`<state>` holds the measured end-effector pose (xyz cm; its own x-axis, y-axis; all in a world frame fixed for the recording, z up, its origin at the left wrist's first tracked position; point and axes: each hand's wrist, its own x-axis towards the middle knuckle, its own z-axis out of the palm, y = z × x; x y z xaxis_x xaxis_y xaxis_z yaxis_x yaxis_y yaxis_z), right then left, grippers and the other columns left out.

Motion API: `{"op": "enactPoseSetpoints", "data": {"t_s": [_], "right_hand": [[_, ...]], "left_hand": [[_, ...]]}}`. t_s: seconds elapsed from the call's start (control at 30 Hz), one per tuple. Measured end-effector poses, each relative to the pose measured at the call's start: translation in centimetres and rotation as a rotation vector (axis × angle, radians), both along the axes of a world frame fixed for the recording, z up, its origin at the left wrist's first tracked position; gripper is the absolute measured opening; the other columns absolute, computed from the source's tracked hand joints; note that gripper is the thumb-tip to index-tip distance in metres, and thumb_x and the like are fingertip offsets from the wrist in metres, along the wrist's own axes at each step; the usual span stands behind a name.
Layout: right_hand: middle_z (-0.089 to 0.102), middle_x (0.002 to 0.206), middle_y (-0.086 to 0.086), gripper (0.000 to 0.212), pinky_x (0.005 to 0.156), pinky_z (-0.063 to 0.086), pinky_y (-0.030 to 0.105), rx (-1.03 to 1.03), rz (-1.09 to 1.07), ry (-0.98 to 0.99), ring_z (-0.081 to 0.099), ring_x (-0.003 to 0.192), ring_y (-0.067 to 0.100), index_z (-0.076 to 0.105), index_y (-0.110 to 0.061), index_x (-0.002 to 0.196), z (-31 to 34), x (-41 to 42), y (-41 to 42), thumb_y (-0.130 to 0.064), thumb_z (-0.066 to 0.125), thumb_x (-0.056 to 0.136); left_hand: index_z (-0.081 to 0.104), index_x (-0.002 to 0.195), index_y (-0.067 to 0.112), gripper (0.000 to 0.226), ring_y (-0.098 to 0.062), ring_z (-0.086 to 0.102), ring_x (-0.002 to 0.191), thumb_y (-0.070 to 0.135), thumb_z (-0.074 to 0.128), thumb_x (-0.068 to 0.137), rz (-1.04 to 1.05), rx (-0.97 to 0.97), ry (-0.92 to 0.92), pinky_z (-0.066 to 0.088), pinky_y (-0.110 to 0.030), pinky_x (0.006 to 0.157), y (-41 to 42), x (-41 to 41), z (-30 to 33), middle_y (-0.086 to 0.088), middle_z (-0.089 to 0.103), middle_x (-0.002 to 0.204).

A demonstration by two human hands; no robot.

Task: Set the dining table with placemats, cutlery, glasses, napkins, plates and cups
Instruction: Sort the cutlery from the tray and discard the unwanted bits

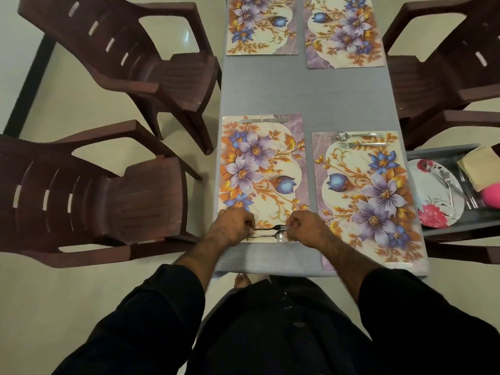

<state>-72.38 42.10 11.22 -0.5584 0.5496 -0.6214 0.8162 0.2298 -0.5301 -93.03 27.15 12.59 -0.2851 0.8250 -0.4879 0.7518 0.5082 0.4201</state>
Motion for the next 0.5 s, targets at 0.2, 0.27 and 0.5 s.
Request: {"op": "enactPoseSetpoints", "data": {"t_s": [0.2, 0.27, 0.5], "right_hand": [[0.075, 0.099, 0.0, 0.012, 0.08, 0.055, 0.03, 0.113, 0.004, 0.057, 0.068, 0.09, 0.019, 0.079, -0.018, 0.1, -0.4, -0.1, 0.8, -0.027, 0.073, 0.095], [0.076, 0.101, -0.001, 0.009, 0.08, 0.055, 0.029, 0.108, 0.0, 0.059, 0.068, 0.09, 0.017, 0.081, -0.017, 0.099, -0.5, -0.2, 1.1, -0.022, 0.075, 0.094], [0.076, 0.099, -0.001, 0.005, 0.082, 0.054, 0.027, 0.096, -0.012, 0.073, 0.068, 0.089, 0.017, 0.081, -0.015, 0.095, -0.5, -0.7, 1.4, -0.018, 0.079, 0.091]], "left_hand": [[0.082, 0.105, 0.023, 0.013, -0.02, 0.069, 0.095, 0.026, 0.076, 0.094, 0.024, -0.025, -0.022, 0.06, -0.037, 0.09, 0.2, 0.0, -0.3, 0.002, 0.078, 0.103], [0.082, 0.102, 0.023, 0.012, -0.02, 0.07, 0.093, 0.026, 0.077, 0.092, 0.036, -0.03, -0.01, 0.061, -0.039, 0.09, 0.4, -0.1, -0.5, 0.002, 0.078, 0.1], [0.08, 0.096, 0.028, 0.007, -0.023, 0.068, 0.1, 0.028, 0.075, 0.091, 0.125, -0.033, -0.011, 0.06, -0.043, 0.093, 0.1, -1.1, -1.7, 0.001, 0.077, 0.108]]}}
